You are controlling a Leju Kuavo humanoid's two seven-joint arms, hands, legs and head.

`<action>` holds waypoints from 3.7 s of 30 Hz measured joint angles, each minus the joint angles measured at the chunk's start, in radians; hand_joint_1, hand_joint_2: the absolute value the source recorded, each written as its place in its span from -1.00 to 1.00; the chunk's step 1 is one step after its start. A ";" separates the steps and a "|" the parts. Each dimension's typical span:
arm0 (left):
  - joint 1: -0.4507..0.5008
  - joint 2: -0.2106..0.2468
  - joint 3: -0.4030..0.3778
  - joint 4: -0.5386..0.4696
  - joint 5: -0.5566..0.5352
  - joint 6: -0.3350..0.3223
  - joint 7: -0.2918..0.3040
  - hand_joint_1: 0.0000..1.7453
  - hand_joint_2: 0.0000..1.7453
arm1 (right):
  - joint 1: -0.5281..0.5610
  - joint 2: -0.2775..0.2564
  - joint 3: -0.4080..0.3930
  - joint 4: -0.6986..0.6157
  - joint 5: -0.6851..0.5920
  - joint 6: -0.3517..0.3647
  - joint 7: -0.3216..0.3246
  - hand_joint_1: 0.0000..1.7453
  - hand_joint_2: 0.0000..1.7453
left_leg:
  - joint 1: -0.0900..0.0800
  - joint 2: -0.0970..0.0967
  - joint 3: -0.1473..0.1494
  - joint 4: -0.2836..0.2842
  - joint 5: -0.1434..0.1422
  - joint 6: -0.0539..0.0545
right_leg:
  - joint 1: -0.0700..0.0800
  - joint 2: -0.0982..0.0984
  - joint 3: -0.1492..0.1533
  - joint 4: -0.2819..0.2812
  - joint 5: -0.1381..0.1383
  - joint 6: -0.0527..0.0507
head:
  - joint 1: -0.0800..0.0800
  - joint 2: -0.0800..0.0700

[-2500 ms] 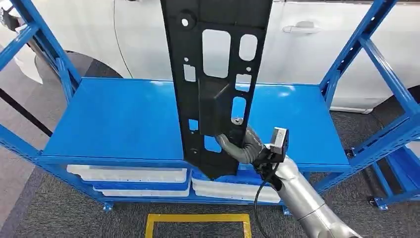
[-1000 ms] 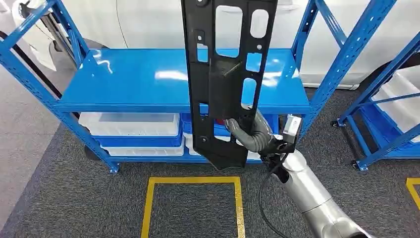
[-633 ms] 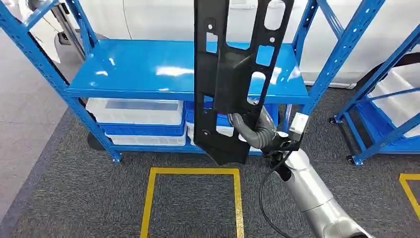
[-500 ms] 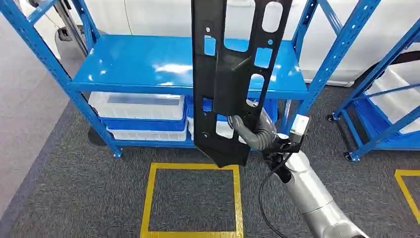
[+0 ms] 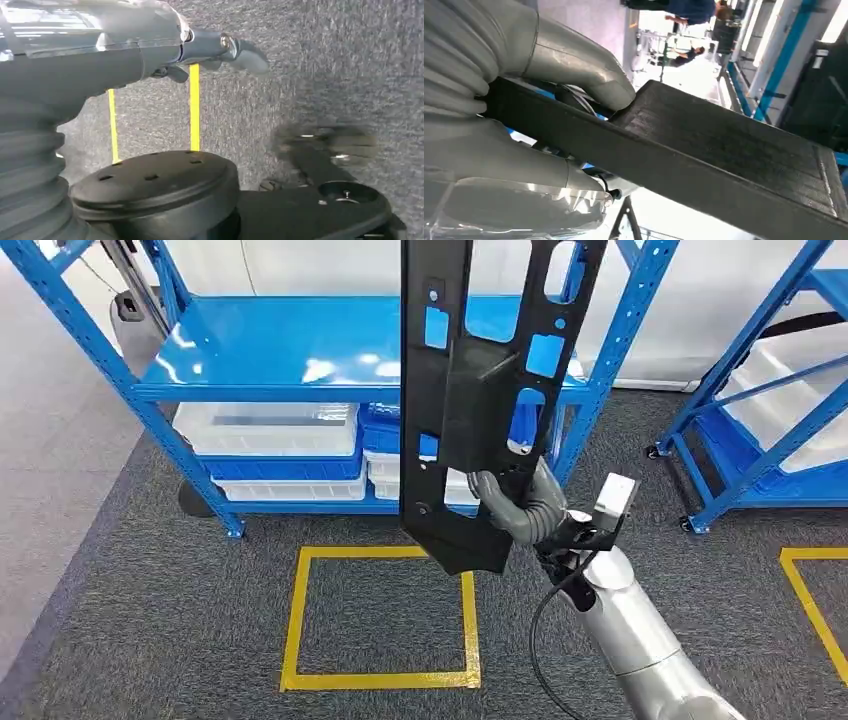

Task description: Take the parts from the cabinet and place them on the table.

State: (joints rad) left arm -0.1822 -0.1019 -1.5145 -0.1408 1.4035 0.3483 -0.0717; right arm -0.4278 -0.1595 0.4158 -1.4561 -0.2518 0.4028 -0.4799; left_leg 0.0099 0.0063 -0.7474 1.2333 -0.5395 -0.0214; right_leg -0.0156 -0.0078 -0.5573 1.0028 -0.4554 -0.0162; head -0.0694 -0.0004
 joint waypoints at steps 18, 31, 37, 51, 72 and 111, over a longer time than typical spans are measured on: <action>0.017 -0.003 -0.001 0.000 0.000 0.007 -0.005 -1.00 1.00 | 0.014 0.000 -0.018 0.000 -0.041 0.029 0.040 1.00 1.00 | -0.012 0.044 0.205 -0.238 0.080 0.060 | 0.002 0.011 -0.202 0.305 -0.064 0.061 | 0.000 0.000; 0.014 -0.006 -0.006 0.000 -0.001 0.005 0.001 -1.00 1.00 | 0.037 -0.002 -0.042 -0.031 -0.053 0.028 0.051 1.00 1.00 | -0.011 0.001 0.079 0.046 -0.071 0.015 | 0.010 0.015 -0.040 -0.012 0.045 -0.005 | 0.000 0.000; 0.014 -0.005 -0.006 0.000 0.000 0.006 0.002 -1.00 1.00 | 0.043 -0.002 -0.042 -0.035 -0.053 0.027 0.056 1.00 1.00 | 0.017 -0.071 0.191 -0.184 0.068 0.000 | -0.003 0.089 -0.049 0.011 0.040 0.018 | 0.000 0.000; 0.021 -0.007 -0.006 0.000 0.000 0.006 0.000 -1.00 1.00 | 0.090 -0.016 -0.086 -0.086 -0.049 0.009 0.056 1.00 1.00 | -0.003 0.060 0.189 -0.214 0.075 0.047 | 0.007 -0.011 -0.085 0.108 0.017 0.043 | 0.001 0.000; 0.039 -0.005 -0.006 0.000 0.000 0.012 -0.014 -1.00 1.00 | 0.541 -0.051 -0.359 -0.467 0.127 0.006 -0.072 1.00 1.00 | -0.002 -0.067 0.212 -0.215 0.051 0.034 | 0.004 0.138 -0.069 0.023 0.040 0.036 | 0.000 0.000; 0.046 0.004 -0.006 -0.002 0.000 -0.006 0.023 -1.00 1.00 | 0.859 0.087 -0.464 -0.713 0.225 -0.024 -0.160 1.00 1.00 | 0.001 0.020 0.256 -0.254 0.045 0.045 | 0.000 0.018 -0.190 0.303 -0.108 0.049 | 0.000 0.000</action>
State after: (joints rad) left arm -0.1358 -0.0980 -1.5209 -0.1427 1.4034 0.3418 -0.0492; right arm 0.4314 -0.0721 -0.0485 -2.1691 -0.0271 0.3788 -0.6401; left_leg 0.0111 0.0266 -0.4910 0.9790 -0.4942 0.0237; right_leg -0.0156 0.0099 -0.7471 1.3060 -0.5633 0.0330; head -0.0690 -0.0004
